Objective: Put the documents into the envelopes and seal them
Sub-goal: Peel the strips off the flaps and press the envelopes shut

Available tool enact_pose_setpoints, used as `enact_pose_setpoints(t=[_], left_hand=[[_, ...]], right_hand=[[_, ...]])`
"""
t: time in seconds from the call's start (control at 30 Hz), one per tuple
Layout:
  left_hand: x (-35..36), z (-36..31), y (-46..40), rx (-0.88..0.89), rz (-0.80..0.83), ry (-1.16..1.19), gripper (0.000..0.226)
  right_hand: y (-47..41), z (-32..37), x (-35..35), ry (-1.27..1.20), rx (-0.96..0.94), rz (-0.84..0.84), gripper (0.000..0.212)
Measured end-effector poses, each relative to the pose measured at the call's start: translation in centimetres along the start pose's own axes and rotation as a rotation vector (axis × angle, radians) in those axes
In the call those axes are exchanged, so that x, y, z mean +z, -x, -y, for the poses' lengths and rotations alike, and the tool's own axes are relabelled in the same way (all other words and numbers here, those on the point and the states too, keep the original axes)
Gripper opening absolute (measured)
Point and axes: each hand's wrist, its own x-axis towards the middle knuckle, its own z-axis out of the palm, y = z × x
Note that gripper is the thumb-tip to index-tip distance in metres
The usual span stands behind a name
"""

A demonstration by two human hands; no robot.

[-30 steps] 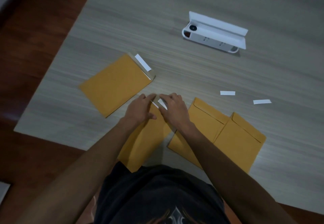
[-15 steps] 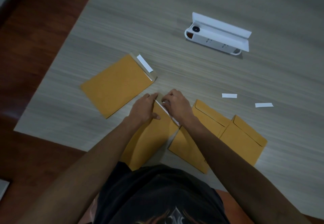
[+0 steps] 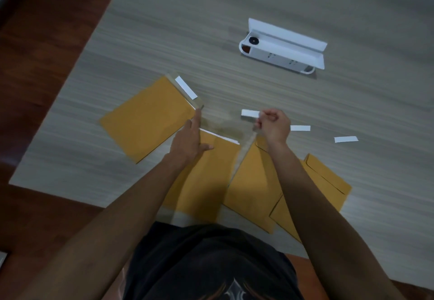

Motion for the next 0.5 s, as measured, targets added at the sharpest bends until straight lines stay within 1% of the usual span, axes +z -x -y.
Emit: enact_pose_setpoints(t=[0.03, 0.07, 0.1, 0.13, 0.17, 0.23, 0.27, 0.33, 0.4, 0.43, 0.5], left_hand=[[-0.1, -0.2, 0.0, 0.007, -0.003, -0.001, 0.117], [-0.1, -0.4, -0.1, 0.014, 0.004, -0.014, 0.111], [-0.2, -0.6, -0.1, 0.016, 0.010, -0.030, 0.101], [-0.3, -0.6, -0.2, 0.018, 0.008, -0.037, 0.090], [-0.3, -0.5, -0.1, 0.022, -0.002, -0.030, 0.083], [-0.2, -0.1, 0.1, 0.055, -0.027, 0.015, 0.076], [-0.1, 0.3, 0.3, 0.086, -0.038, 0.038, 0.072], [-0.1, 1.0, 0.9, 0.147, -0.065, 0.055, 0.065], [-0.4, 2.1, 1.5, 0.208, -0.122, 0.013, 0.061], [-0.6, 2.6, 1.8, 0.240, -0.149, -0.015, 0.059], [-1.0, 3.5, 2.2, 0.296, -0.177, -0.058, 0.054]], right_hand=[[-0.9, -0.1, -0.5, -0.042, 0.092, -0.019, 0.009], [-1.6, -0.3, -1.0, -0.074, 0.153, -0.036, 0.011], [-2.2, -0.5, -1.3, -0.094, 0.185, -0.043, 0.015], [-2.4, -0.7, -1.6, -0.060, 0.175, -0.054, 0.020], [-2.1, -0.9, -1.8, 0.047, 0.119, -0.067, 0.025], [-0.5, -1.1, -1.9, 0.301, -0.088, -0.045, 0.031], [0.7, -1.2, -1.7, 0.357, -0.206, 0.018, 0.031], [3.1, -1.8, -0.9, 0.436, -0.399, 0.206, 0.030], [4.9, -3.1, -0.2, 0.614, -0.572, 0.358, 0.030], [5.6, -3.8, 0.0, 0.705, -0.650, 0.387, 0.031], [6.4, -4.9, 0.0, 0.812, -0.793, 0.364, 0.031]])
